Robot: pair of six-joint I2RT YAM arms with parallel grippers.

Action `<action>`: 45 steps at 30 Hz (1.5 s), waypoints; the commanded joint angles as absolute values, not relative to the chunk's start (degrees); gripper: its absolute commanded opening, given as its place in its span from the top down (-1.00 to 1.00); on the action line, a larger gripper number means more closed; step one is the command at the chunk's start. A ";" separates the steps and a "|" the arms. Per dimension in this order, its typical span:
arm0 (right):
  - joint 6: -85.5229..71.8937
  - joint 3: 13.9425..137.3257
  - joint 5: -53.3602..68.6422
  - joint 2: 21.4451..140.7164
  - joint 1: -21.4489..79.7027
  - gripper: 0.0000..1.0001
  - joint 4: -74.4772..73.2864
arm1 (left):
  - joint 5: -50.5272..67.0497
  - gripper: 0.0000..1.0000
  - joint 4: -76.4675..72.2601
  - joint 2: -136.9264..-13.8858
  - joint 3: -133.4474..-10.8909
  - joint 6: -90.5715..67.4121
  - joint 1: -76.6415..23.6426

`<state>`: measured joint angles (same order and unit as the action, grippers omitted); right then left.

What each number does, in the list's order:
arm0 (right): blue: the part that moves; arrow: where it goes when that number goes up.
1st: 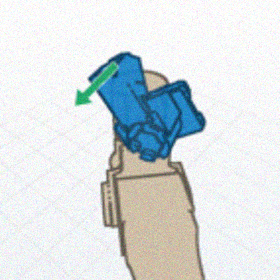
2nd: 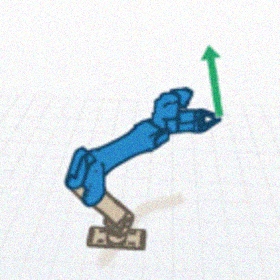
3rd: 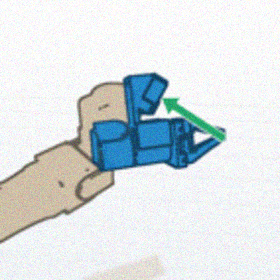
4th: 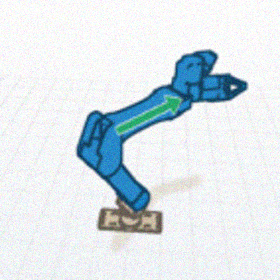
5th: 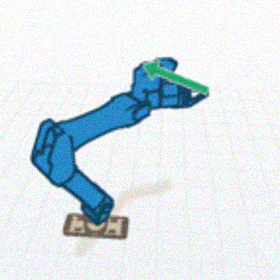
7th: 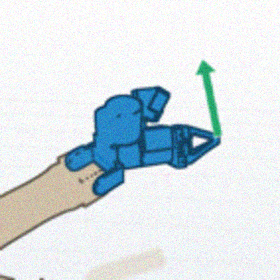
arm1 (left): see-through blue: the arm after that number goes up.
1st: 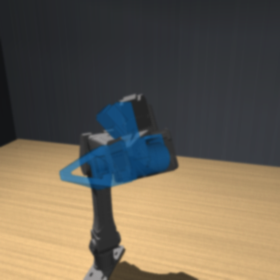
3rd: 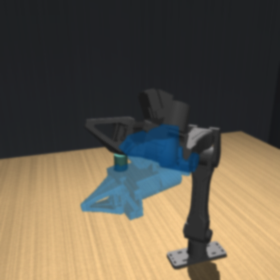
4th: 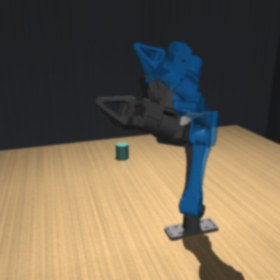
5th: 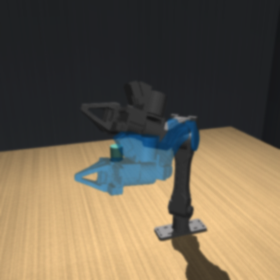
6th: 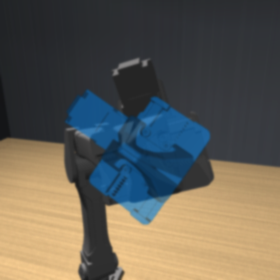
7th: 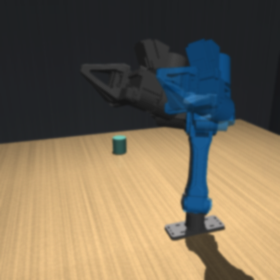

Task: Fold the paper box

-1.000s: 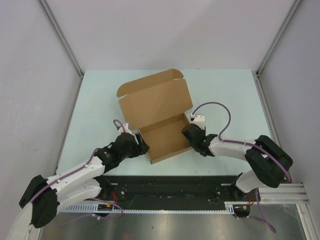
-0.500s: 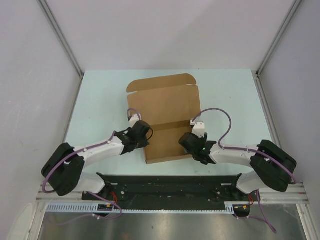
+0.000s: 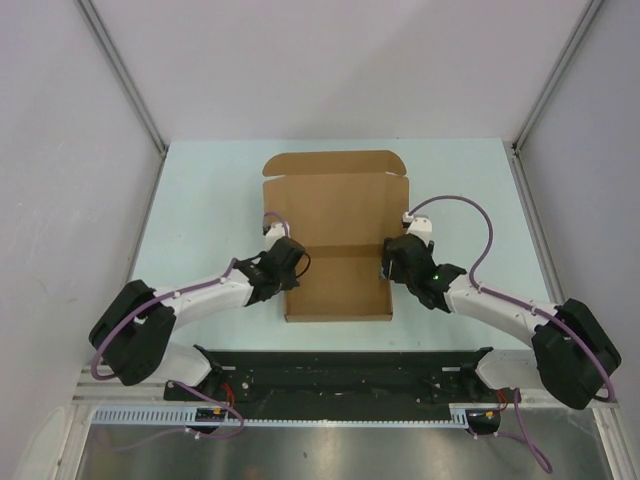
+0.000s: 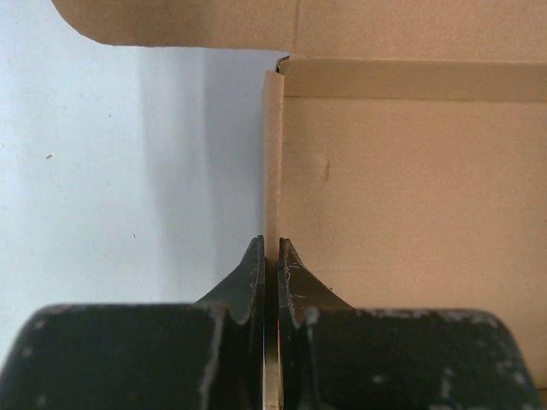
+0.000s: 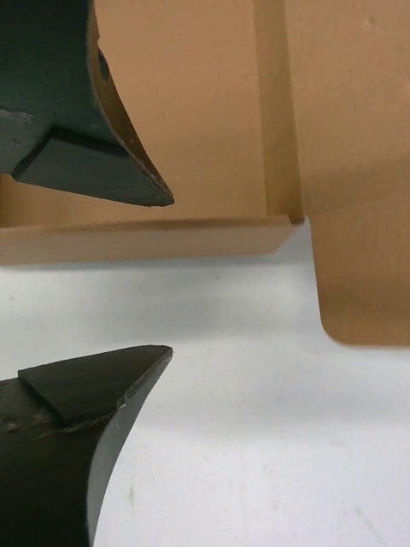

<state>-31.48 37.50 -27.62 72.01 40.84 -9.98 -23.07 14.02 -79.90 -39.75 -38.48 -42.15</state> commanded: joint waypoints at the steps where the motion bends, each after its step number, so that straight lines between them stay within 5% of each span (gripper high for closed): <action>1: -27.42 40.17 -22.33 74.43 41.04 -0.39 -7.21 | -25.40 0.97 9.06 -79.02 -40.17 -37.62 -42.63; 23: -22.33 44.21 -29.44 89.03 38.85 0.15 -1.84 | -26.98 0.95 6.50 -80.77 -40.60 -37.44 -43.77; 32: -21.80 45.35 -31.20 91.41 39.46 0.59 -3.51 | -26.89 0.95 7.29 -82.53 -42.19 -37.44 -43.86; 36: -21.53 45.35 -32.43 92.02 40.16 1.00 -4.39 | -27.07 0.95 7.21 -82.88 -42.28 -37.70 -43.94; 45: -22.94 45.53 -36.30 93.08 41.22 1.00 -7.64 | -27.42 0.95 7.03 -82.79 -42.36 -38.58 -43.95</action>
<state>-23.00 44.51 -31.24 91.66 41.04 -4.62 -25.85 8.43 -82.65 -40.32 -37.58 -43.46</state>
